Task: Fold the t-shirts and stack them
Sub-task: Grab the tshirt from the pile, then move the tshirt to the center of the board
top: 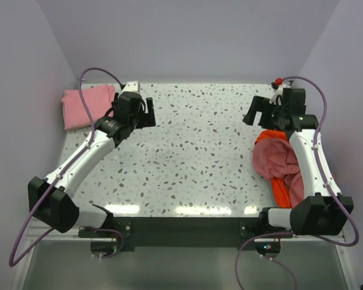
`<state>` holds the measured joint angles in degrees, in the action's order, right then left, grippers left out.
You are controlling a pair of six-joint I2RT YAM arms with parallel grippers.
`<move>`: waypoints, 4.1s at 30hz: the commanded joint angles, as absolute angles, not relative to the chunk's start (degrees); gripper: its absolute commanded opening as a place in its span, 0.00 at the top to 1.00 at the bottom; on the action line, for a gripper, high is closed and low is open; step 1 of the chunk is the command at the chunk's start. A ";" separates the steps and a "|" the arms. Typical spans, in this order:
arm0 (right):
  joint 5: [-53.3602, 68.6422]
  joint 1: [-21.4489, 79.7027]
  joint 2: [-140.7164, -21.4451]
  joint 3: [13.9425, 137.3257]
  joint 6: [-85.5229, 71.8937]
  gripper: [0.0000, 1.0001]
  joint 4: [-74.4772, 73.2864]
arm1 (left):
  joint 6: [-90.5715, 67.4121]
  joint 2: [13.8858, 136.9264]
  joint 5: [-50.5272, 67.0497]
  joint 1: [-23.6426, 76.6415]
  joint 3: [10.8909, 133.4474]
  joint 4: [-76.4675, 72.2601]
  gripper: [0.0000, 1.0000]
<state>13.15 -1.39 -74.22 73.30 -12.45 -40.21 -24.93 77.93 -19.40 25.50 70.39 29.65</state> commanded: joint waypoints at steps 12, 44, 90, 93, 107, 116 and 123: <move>3.64 -1.41 -75.22 74.96 -12.74 0.01 -43.84 | -23.64 75.23 -20.32 25.05 69.61 25.31 0.00; -16.35 -12.30 -87.44 72.95 -19.77 0.10 -42.27 | -25.05 72.42 -15.20 25.05 60.38 22.23 0.00; -9.77 -12.30 -66.89 122.42 -13.54 1.00 -45.21 | -23.03 75.32 -8.70 24.96 64.60 18.46 0.00; -4.76 -12.30 -68.02 126.11 -14.85 1.00 -39.40 | -22.85 74.89 -8.53 25.05 64.60 18.81 0.00; 28.12 -10.64 -83.92 134.81 -44.04 1.00 -10.37 | -22.68 71.72 -11.34 24.96 64.77 21.00 0.00; 23.65 6.31 -88.59 139.11 -34.11 1.00 -16.52 | -22.68 70.93 -12.74 24.96 65.48 22.85 0.00; 19.78 20.02 -94.39 143.61 -29.80 1.00 -19.34 | -22.32 70.40 -14.41 24.96 66.18 24.43 0.00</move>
<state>21.93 16.80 -94.28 140.09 -32.12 -22.35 -23.16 72.29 -12.49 25.50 63.57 23.77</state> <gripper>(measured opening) 0.051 0.997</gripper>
